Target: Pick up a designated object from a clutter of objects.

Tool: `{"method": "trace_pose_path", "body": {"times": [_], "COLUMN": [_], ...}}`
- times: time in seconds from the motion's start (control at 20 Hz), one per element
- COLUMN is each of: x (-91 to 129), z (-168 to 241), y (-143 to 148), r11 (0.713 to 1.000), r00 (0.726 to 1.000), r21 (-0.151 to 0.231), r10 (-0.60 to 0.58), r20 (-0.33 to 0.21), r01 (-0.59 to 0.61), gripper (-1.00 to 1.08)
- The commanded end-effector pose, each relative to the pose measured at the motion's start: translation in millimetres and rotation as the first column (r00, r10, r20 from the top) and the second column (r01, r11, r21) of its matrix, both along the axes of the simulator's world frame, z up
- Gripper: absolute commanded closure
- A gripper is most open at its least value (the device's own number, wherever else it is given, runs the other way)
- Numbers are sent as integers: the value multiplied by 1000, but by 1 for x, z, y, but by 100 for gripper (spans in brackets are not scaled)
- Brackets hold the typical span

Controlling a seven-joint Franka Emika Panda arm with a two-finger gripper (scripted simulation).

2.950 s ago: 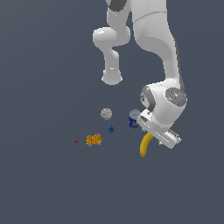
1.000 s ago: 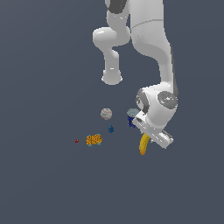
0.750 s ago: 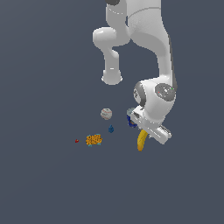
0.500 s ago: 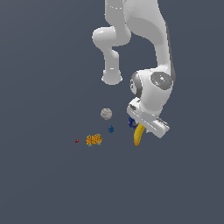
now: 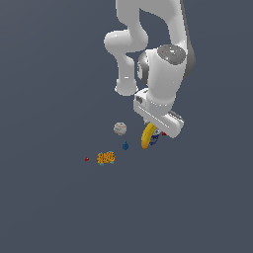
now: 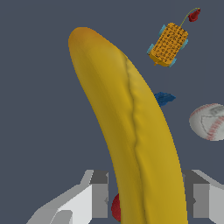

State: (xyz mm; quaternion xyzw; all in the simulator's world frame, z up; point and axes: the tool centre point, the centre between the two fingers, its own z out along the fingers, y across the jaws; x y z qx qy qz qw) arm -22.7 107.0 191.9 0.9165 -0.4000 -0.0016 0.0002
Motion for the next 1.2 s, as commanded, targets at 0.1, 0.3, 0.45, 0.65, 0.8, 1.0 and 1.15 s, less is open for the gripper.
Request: {"method": "trace_pose_path", "body": {"times": [0.1,0.3,0.45,0.65,0.8,1.0,1.15], "x": [-13,-23,-30,-37,-41,-44,-45], "z": [42,78,102,129,145,159,164], "y": [-22,-42,-55,-70,-79,-86,-89], "r11": [1000,1000,1000,1000,1000,1000,1000], "r00": [1000,1000,1000,1000,1000,1000,1000], "r21": [1,1,1,1,0,0,0], "r10": [0,0,0,0,0,0,0], "r20": [2,2,2,3,3,3,3], "r01": [0,0,0,0,0,0,0], "gripper": [108,108,108,108,108,108,108]}}
